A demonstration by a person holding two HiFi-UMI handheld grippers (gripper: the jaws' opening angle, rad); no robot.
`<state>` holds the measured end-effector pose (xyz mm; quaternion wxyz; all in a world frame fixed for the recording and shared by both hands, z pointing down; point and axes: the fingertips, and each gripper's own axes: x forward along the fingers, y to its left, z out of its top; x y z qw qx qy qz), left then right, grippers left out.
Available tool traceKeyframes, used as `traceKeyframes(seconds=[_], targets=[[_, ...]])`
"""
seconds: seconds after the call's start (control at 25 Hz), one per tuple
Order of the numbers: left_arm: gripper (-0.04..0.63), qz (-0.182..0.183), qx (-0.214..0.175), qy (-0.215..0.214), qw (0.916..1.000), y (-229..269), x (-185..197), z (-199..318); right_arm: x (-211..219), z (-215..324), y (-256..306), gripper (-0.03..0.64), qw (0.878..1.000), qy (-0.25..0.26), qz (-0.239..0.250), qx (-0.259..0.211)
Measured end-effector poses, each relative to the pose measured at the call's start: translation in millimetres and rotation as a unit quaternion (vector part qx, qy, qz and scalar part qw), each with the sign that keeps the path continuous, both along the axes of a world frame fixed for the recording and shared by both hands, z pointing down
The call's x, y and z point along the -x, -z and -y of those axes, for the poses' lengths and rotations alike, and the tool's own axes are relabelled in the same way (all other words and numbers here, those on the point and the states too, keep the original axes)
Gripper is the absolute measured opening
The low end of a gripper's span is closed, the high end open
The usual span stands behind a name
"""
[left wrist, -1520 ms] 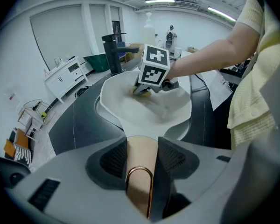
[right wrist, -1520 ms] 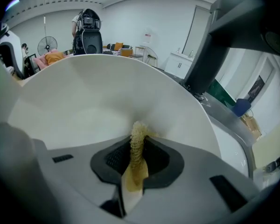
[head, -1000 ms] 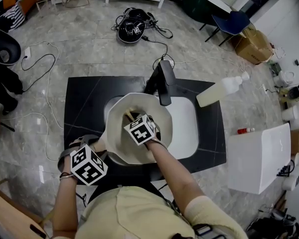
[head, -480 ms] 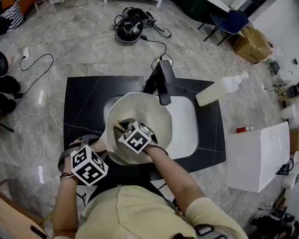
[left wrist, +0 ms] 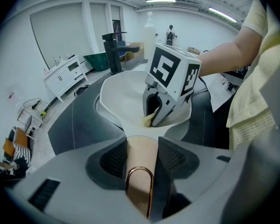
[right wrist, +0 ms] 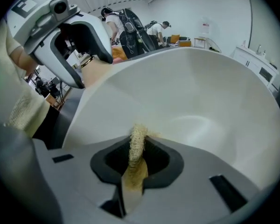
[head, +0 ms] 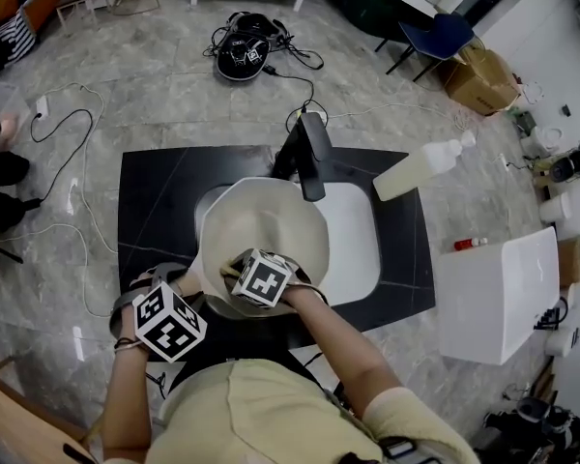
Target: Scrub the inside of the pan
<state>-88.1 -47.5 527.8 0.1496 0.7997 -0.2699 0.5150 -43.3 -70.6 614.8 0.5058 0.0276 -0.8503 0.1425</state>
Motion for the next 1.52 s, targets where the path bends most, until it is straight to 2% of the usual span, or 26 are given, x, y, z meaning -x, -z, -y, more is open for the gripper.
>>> traceKeyframes(seconds=[0.24,0.44,0.8,0.92,1.04,1.32,1.52], targets=[[0.213,0.001,0.003,0.002,1.0,0,-1,-1,-24,-22,-5,0.069,0.997,0.038,-0.056,0.041],[0.213,0.001,0.002,0.001,1.0,-2,-1,0,-42,-30,-12,0.069,0.992,0.045,-0.096,0.067],[0.215,0.003,0.001,0.001,1.0,-1,-2,0,-84,-31,-22,0.068,0.975,0.08,-0.192,0.075],[0.215,-0.006,0.006,0.005,1.0,-2,-5,-2,-104,-25,-35,0.069,0.965,0.096,-0.24,0.056],[0.215,-0.015,0.007,0.009,0.9998,-3,-11,-6,-127,-15,-46,0.069,0.95,0.106,-0.295,0.012],[0.216,-0.013,0.01,0.01,0.9998,-3,-10,-5,-142,20,-51,0.069,0.945,0.062,-0.319,-0.045],[0.216,-0.012,0.009,0.01,0.9998,-3,-10,-5,-148,48,-52,0.069,0.946,0.005,-0.314,-0.086]])
